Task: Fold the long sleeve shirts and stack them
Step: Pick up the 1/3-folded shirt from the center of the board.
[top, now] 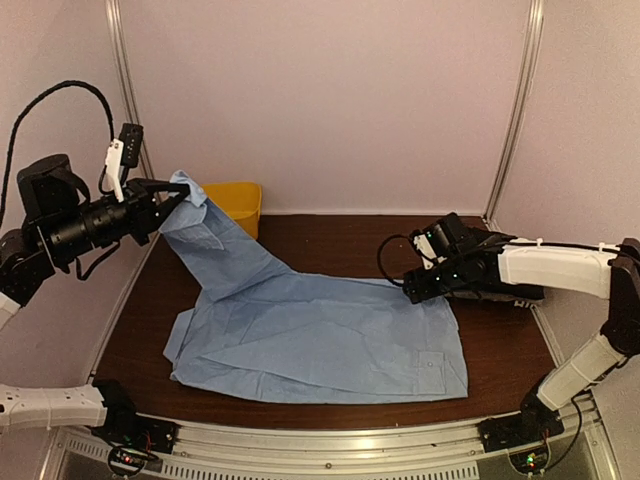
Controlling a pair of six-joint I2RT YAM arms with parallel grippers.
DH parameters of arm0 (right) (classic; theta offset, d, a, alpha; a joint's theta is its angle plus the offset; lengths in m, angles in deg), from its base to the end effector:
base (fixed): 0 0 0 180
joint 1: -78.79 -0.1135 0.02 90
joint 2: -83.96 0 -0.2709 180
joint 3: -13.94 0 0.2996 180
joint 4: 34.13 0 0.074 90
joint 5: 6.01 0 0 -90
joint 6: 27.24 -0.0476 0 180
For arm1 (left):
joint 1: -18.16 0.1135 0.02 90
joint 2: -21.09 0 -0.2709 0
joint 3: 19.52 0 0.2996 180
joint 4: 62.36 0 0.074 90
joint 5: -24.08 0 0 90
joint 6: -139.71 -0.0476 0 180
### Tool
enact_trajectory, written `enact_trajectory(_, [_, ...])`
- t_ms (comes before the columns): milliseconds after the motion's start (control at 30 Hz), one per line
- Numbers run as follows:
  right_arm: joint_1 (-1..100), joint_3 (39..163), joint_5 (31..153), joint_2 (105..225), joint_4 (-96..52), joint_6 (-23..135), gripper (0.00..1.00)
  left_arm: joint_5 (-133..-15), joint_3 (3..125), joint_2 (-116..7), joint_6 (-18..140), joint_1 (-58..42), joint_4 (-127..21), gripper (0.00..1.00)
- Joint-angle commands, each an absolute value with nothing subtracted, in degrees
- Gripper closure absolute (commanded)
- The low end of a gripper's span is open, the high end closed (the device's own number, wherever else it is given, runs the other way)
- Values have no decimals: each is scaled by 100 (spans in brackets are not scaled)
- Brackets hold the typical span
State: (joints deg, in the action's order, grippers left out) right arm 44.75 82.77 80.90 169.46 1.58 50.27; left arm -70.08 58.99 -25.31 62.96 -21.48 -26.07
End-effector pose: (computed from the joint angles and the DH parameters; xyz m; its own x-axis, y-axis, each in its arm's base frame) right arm 0.2997 0.1994 0.2014 -0.7558 -0.2500 -0.6052 -0.3772 0.9217 0.0903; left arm 0.1581 -0.1354 0.4601 -0.2132 -0.1202 -0.9696 0.6607 0.7133 -0.2337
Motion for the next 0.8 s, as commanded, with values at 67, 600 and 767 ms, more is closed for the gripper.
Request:
enact_trajectory(67, [4345, 7845, 7929, 16621, 287, 4889, 21, -7196, 6069, -2573, 6170, -2156, -2694, 100])
enact_trajectory(600, [3955, 8457, 6776, 17438, 372, 5559, 19, -7205, 6367, -2604, 6165, -2157, -2452, 100])
enact_trajectory(767, [3729, 8719, 6290, 17799, 488, 5733, 19, -7201, 6382, -2640, 6174, -2154, -2420, 100])
